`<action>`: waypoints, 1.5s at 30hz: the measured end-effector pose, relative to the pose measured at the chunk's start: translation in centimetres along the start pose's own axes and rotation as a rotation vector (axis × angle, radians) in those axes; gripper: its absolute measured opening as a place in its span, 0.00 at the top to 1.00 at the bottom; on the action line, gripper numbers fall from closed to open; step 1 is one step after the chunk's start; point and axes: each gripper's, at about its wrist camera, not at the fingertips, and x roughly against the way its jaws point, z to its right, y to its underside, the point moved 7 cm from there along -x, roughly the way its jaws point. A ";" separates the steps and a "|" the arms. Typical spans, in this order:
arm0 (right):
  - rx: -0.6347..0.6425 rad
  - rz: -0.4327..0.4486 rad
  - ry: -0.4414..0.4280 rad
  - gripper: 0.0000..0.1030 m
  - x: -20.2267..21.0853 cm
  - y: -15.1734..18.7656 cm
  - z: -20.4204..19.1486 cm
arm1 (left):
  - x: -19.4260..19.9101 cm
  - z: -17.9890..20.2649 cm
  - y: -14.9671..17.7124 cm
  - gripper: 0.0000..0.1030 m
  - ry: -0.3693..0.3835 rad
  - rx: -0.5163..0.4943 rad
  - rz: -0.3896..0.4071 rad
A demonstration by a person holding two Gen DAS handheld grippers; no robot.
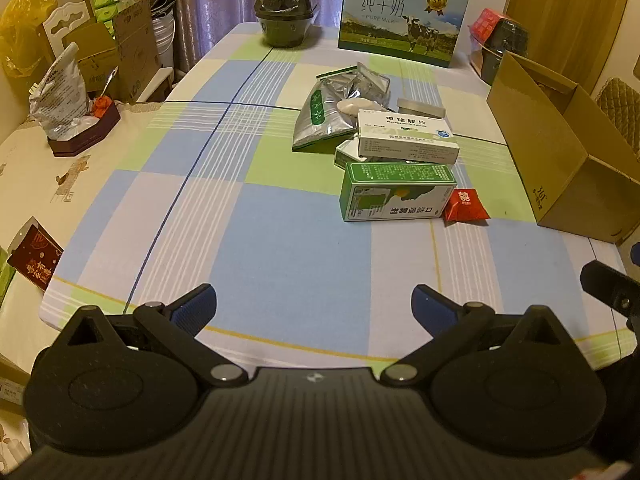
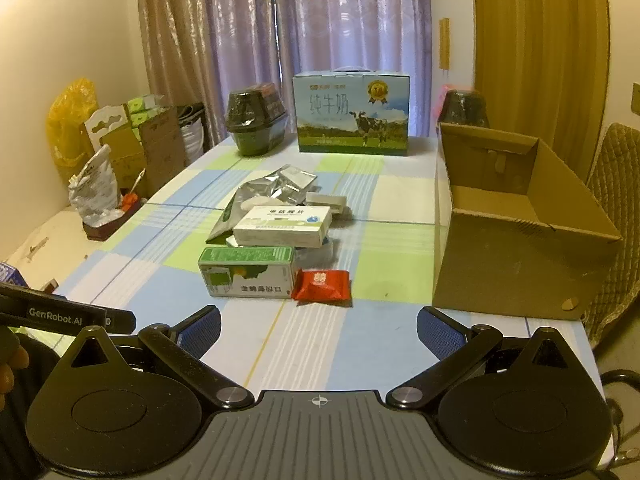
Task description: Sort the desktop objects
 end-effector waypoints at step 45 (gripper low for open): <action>-0.017 -0.030 0.006 0.02 -0.2 1.1 0.3 | -0.2 -0.1 0.8 0.01 0.027 0.014 -0.019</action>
